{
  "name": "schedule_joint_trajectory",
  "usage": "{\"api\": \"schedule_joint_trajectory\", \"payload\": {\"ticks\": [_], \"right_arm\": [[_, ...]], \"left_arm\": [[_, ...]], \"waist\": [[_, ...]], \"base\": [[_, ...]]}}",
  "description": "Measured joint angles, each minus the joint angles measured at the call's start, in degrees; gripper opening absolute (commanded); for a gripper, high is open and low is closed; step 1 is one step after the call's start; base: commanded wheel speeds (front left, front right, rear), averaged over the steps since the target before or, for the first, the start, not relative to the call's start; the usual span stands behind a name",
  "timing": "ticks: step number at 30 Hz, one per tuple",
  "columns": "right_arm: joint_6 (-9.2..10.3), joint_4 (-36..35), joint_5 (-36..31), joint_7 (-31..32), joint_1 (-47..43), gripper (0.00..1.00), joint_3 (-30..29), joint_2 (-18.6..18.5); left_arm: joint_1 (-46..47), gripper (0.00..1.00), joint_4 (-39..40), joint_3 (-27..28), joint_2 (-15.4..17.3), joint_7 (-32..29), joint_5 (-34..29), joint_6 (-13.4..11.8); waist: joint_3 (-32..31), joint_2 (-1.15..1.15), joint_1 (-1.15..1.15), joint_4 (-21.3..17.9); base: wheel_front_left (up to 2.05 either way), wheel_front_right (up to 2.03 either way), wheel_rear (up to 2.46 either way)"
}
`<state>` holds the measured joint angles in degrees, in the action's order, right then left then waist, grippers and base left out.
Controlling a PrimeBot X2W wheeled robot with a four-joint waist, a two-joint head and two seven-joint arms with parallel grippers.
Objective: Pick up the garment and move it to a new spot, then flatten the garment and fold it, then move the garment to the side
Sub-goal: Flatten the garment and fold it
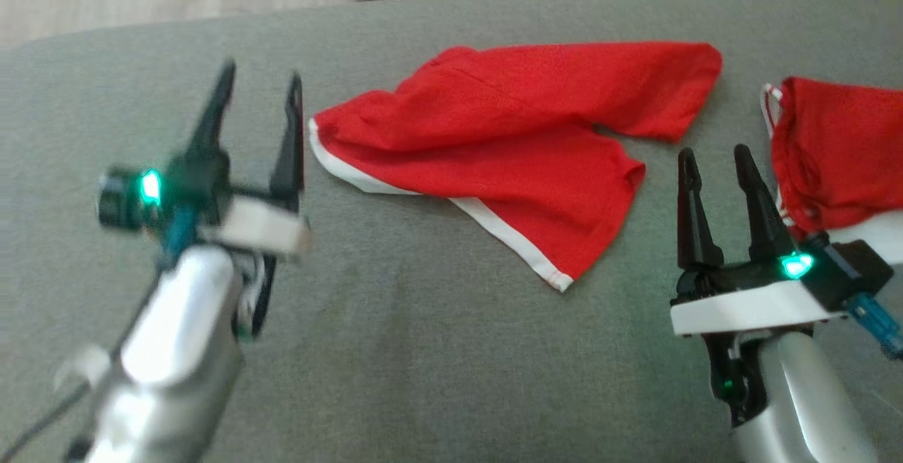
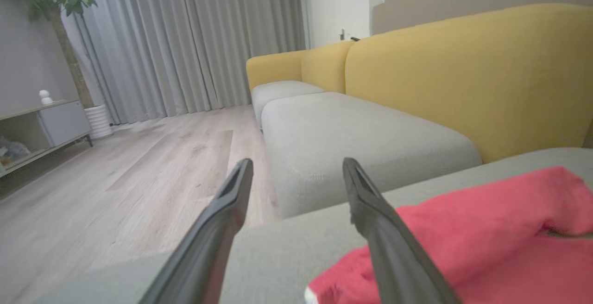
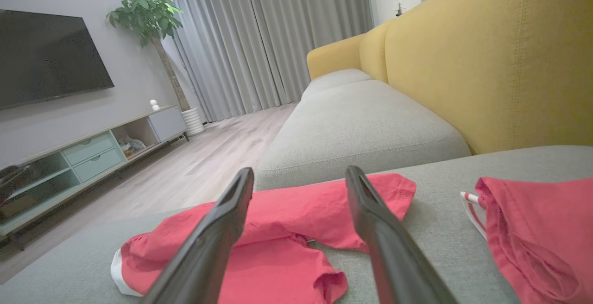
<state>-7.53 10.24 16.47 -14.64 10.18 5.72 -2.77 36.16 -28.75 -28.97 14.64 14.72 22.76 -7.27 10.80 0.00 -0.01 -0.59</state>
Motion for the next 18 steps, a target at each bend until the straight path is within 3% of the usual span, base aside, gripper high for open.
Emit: {"api": "schedule_joint_trajectory", "payload": {"ticks": [10,18], "right_arm": [[0.0,0.0,-0.9,0.0,-4.2,1.0,-0.9,0.0],[0.0,0.0,-2.5,0.0,-5.5,1.0,-1.2,0.0]], "left_arm": [[-21.4,1.0,11.7,6.8,-2.5,0.0,-3.1,-1.9],[-25.1,1.0,13.3,9.7,-5.0,0.0,-5.6,-0.4]], "waist": [[-4.0,0.0,0.0,3.8],[-3.9,0.0,0.0,5.4]], "base": [[0.0,0.0,0.0],[0.0,0.0,0.0]]}}
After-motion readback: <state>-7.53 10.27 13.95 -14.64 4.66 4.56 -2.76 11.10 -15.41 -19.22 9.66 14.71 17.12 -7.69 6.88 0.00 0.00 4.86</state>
